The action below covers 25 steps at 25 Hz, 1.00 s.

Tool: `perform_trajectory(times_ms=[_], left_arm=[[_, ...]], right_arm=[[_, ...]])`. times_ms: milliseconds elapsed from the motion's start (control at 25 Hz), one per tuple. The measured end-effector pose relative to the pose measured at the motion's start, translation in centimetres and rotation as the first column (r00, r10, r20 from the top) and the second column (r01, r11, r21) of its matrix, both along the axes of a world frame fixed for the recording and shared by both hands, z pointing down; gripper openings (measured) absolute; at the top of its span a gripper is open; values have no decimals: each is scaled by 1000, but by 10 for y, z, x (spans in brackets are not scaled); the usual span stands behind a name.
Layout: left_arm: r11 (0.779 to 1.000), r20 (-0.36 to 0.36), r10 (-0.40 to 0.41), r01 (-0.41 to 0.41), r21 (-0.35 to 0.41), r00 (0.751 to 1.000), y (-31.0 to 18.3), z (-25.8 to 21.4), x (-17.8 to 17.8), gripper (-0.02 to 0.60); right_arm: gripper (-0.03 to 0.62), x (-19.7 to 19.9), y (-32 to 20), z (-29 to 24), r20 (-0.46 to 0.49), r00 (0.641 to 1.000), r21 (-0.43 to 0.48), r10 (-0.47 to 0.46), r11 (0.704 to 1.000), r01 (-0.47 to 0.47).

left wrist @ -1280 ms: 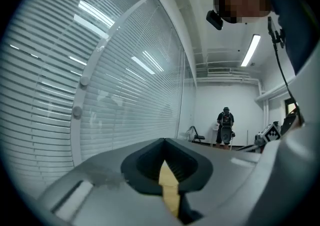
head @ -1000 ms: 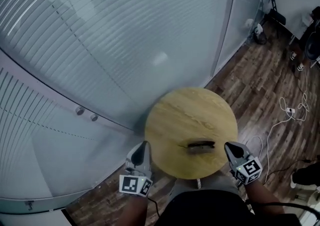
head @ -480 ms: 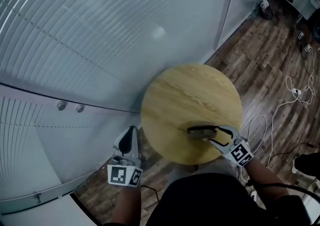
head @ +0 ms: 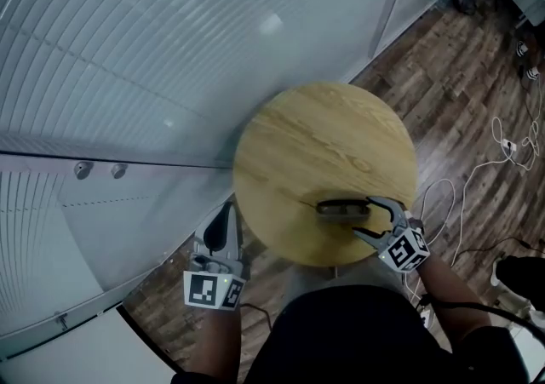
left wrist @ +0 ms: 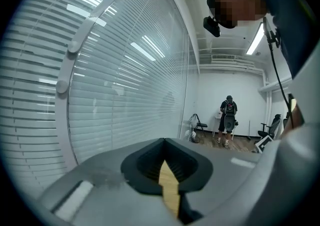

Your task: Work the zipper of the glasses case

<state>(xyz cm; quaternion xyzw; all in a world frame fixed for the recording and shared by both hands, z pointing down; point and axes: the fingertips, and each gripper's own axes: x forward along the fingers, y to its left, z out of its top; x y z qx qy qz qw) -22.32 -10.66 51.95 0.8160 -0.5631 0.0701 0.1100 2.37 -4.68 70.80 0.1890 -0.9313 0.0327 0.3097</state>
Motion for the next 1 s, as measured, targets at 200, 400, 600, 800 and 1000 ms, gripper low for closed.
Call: perform_trajectory(times_ms=[200, 400, 600, 800, 1000], left_arm=[[1000, 3, 2, -2, -23, 1000, -6, 14, 8, 0], [1000, -37, -9, 8, -30, 999, -19, 17, 8, 0], [998, -35, -27, 25, -59, 999, -32, 32, 7, 0], [997, -44, -34, 31, -71, 998, -42, 41, 9, 0], [997, -58, -15, 11, -72, 998, -41, 50, 11, 0]], right_arm=[[372, 5, 0, 17, -9, 1000, -41, -28, 999, 28], [394, 7, -8, 35, -20, 999, -71, -40, 997, 39], [407, 6, -10, 57, -69, 991, -97, -113, 990, 107], [428, 3, -12, 81, -110, 983, -119, -147, 984, 133], [433, -4, -13, 104, -129, 978, -135, -166, 980, 148]])
